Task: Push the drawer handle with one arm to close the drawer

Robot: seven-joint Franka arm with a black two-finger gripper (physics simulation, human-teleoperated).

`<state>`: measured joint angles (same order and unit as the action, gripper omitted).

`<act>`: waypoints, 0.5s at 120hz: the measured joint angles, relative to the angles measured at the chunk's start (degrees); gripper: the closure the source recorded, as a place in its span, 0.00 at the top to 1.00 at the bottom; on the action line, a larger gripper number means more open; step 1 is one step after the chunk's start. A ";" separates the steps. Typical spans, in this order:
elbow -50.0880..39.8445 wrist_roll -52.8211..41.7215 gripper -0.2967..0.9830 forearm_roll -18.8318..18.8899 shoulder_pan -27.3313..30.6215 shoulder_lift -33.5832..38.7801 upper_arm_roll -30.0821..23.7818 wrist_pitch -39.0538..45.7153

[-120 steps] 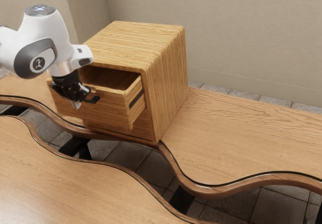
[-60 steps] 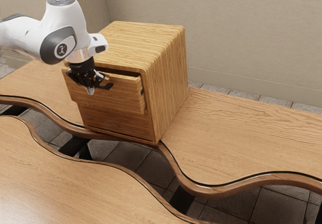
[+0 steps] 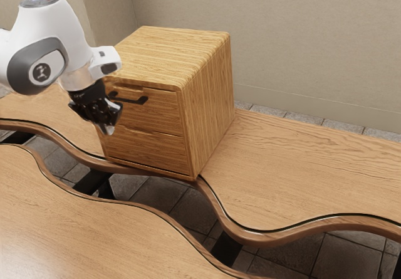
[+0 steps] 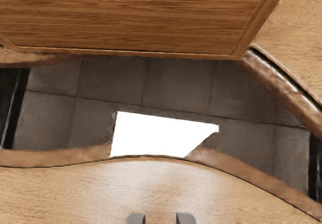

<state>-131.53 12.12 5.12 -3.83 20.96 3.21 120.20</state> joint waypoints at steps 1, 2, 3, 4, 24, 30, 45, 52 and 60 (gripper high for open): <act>0.28 0.16 0.17 -0.28 0.09 0.66 -0.75 -0.51; 0.53 0.32 0.19 -0.53 0.14 1.24 -1.41 -0.99; 1.13 0.47 0.20 -0.82 0.19 1.73 -2.09 -1.56; 1.65 0.62 0.22 -1.09 0.23 2.16 -2.68 -2.11; 15.89 0.69 0.50 -5.10 1.25 4.36 -9.82 -14.72; 16.93 -0.11 0.55 -6.33 1.36 4.52 -9.99 -17.48; 17.46 -1.86 0.65 -7.81 1.44 4.54 -10.00 -22.34; 17.49 -2.56 0.68 -8.03 1.49 4.38 -9.94 -23.77; 17.45 -3.28 0.70 -8.14 1.53 4.19 -9.70 -24.98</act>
<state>-114.08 8.83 -3.01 -2.30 25.15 -6.49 95.22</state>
